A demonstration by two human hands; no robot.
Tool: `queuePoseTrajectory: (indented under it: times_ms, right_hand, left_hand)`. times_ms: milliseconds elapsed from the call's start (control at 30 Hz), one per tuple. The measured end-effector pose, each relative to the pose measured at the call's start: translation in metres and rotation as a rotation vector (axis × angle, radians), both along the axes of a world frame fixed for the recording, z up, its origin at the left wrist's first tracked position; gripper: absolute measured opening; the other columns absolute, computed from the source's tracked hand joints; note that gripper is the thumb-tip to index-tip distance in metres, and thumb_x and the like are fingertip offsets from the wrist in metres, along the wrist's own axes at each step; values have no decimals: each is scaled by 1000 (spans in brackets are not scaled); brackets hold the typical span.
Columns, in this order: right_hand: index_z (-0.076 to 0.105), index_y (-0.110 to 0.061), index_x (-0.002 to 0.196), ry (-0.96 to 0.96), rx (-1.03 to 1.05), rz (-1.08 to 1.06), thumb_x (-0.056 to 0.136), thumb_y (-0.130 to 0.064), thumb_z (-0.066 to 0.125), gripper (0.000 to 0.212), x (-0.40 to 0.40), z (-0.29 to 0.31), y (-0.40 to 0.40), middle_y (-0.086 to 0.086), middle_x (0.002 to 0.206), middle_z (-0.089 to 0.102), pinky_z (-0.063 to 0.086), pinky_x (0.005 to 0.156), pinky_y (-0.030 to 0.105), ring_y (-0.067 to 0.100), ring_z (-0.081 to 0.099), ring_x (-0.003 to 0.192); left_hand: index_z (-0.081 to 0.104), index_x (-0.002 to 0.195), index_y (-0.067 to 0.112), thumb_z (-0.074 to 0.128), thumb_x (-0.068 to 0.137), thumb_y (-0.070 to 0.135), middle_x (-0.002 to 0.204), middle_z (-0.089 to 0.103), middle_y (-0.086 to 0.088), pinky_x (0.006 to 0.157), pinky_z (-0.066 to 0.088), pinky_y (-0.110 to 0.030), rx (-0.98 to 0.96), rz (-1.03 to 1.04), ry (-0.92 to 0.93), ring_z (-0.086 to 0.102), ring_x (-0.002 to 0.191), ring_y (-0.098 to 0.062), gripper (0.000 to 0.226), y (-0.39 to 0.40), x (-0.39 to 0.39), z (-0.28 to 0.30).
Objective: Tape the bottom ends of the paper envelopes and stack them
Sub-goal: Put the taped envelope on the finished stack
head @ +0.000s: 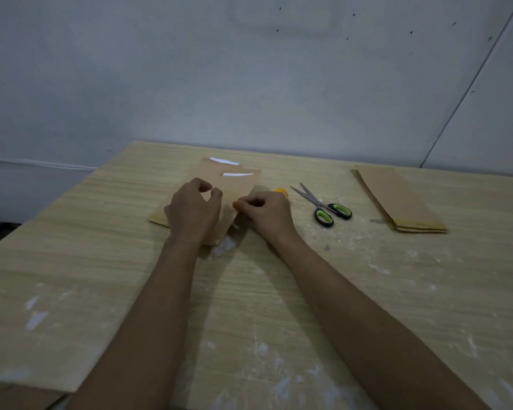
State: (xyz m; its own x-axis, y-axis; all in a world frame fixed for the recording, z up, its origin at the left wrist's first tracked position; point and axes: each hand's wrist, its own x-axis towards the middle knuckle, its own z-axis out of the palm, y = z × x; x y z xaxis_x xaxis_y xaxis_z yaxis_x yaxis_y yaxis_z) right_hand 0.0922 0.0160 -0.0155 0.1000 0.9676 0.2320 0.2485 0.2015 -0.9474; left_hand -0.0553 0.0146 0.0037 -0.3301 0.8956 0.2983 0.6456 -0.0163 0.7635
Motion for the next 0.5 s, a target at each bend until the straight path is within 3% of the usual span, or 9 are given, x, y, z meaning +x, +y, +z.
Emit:
queuePoseTrajectory:
  times_ms: [100, 300, 400, 500]
  right_hand:
    - [72, -14, 73, 21, -96, 2, 78, -1, 76, 15, 7, -1, -1, 2, 71, 70, 57, 67, 32, 15, 65, 66]
    - [71, -6, 101, 164, -249, 211, 85, 13, 58, 27, 29, 3, -14, 7, 80, 61, 48, 64, 24, 15, 58, 69]
    - [73, -9, 107, 63, -264, 269, 87, 11, 55, 33, 42, 11, -25, -1, 82, 68, 48, 60, 17, 4, 59, 64]
    - [76, -14, 100, -15, -285, 256, 88, 6, 55, 32, 53, 13, -31, 3, 74, 64, 45, 55, 18, 7, 55, 59]
  left_hand:
    - [68, 104, 22, 61, 89, 36, 112, 68, -1, 94, 46, -44, 0, -18, -2, 61, 108, -27, 21, 1, 1, -2]
    - [65, 115, 15, 64, 89, 27, 120, 65, -9, 95, 46, -43, 17, -66, -13, 58, 114, -32, 29, 3, -1, -8]
    - [63, 119, 13, 66, 88, 24, 121, 63, -12, 96, 47, -43, 18, -82, -41, 58, 114, -33, 33, 6, -2, -12]
    - [61, 121, 16, 65, 87, 27, 123, 63, -9, 97, 47, -44, -17, -96, -27, 58, 114, -33, 36, 7, -1, -15]
